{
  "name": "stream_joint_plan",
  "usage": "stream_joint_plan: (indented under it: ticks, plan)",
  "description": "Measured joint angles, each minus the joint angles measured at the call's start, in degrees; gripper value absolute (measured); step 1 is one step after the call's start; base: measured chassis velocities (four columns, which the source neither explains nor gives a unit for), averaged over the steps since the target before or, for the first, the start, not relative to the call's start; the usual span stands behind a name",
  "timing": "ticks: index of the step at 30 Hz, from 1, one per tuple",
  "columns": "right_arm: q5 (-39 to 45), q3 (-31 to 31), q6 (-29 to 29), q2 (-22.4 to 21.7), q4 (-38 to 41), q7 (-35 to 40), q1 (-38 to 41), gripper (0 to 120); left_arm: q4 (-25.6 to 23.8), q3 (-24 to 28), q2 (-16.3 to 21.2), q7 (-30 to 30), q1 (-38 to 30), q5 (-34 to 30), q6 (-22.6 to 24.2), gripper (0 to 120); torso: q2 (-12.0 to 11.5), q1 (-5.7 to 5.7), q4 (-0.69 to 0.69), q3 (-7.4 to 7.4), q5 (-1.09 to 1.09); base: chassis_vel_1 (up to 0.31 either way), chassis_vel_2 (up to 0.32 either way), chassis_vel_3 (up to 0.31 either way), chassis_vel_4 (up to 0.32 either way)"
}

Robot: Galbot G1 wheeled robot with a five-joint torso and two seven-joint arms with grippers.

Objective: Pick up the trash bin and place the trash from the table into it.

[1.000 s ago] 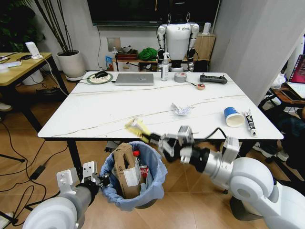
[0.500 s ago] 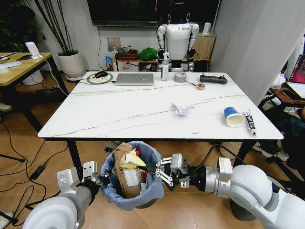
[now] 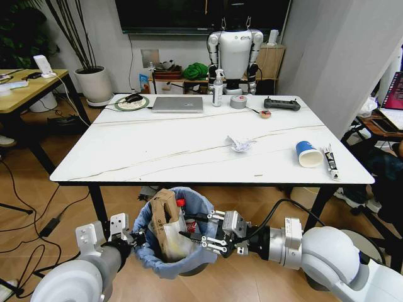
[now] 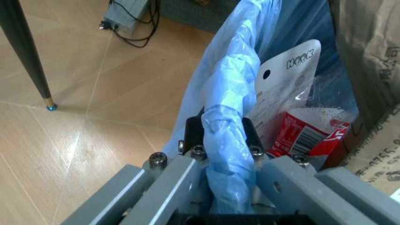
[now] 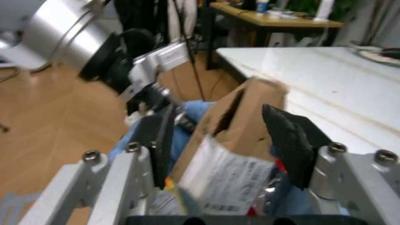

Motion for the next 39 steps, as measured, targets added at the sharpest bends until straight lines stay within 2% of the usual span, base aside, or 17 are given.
stream_joint_plan:
  ticks: [3,5,6,7,8,12,17,18,20,22,25,34,39]
  plan:
    - [7.14,0.1,-2.09,1.6,-0.56,14.6,3.28,66,0.0,0.0,-0.01,0.06,0.26,0.08,0.0,0,0.0,0.0,0.0,0.0,0.0,0.0,0.0,0.0,0.0]
    - [15.38,-0.09,-5.63,3.27,-1.96,29.66,7.05,76,0.0,0.19,-0.04,0.11,0.5,0.16,0.0,0,0.0,0.0,0.02,0.0,-0.01,0.0,0.0,0.0,0.0]
    - [16.46,-0.22,-6.21,3.59,-2.7,32.39,7.92,79,0.0,0.27,-0.03,0.13,0.56,0.2,0.0,0,0.0,0.0,0.01,0.0,0.0,0.0,0.0,0.0,0.0]
    - [16.46,-0.22,-6.21,3.59,-2.7,32.39,7.92,79,0.0,0.27,-0.03,0.13,0.56,0.2,0.0,0,0.0,0.0,0.01,0.0,0.0,0.0,0.0,0.0,0.0]
    - [17.42,-0.46,-6.84,4.19,-4.82,36.12,9.56,85,0.0,0.38,-0.05,0.15,0.65,0.35,0.0,0,0.0,0.0,0.01,0.0,-0.01,0.0,0.0,0.0,0.0]
    - [18.0,-0.65,-7.22,6.04,-13.07,41.92,13.92,97,0.0,0.79,-0.04,0.34,0.67,0.81,0.0,0,0.0,0.0,0.01,0.0,0.01,0.0,0.0,0.0,0.0]
    - [20.39,-0.89,-8.93,7.92,-20.22,47.53,19.39,100,0.0,1.28,0.32,0.8,1.17,1.01,0.0,0,0.0,0.0,0.0,0.0,0.0,0.0,0.0,0.0,0.0]
    - [22.4,-1.35,-10.45,8.8,-22.42,50.89,21.71,100,0.0,1.31,0.46,0.91,1.28,1.05,0.0,0,0.0,0.0,0.0,0.0,0.0,0.0,0.0,0.0,0.0]
    - [23.74,-1.61,-10.97,9.32,-23.28,52.79,22.79,100,0.0,1.31,0.54,0.94,1.29,1.06,0.0,0,0.0,0.0,0.0,0.01,0.0,0.0,0.0,0.0,0.0]
    - [31.09,-2.33,-11.19,12.41,-26.63,61.29,26.36,100,0.0,1.16,0.84,0.98,1.25,1.03,0.0,0,0.0,0.01,0.01,0.0,-0.01,0.0,0.0,0.0,0.0]
    - [38.05,-2.42,-9.51,16.05,-29.26,67.22,28.89,100,0.0,0.91,1.11,1.0,1.27,0.97,0.0,0,0.0,0.01,0.01,0.0,-0.01,0.0,0.0,0.0,0.0]
    - [41.42,-2.93,-8.28,23.24,-36.3,73.2,32.37,100,0.0,0.62,1.44,1.18,1.09,0.76,0.0,0,0.0,0.01,0.01,0.0,-0.01,0.0,0.0,0.0,0.0]
    - [41.08,-2.99,-7.59,25.79,-40.25,73.66,33.55,100,0.0,0.48,1.62,1.21,0.82,0.68,0.0,0,0.0,0.0,0.01,0.0,-0.01,0.0,0.0,0.0,0.0]
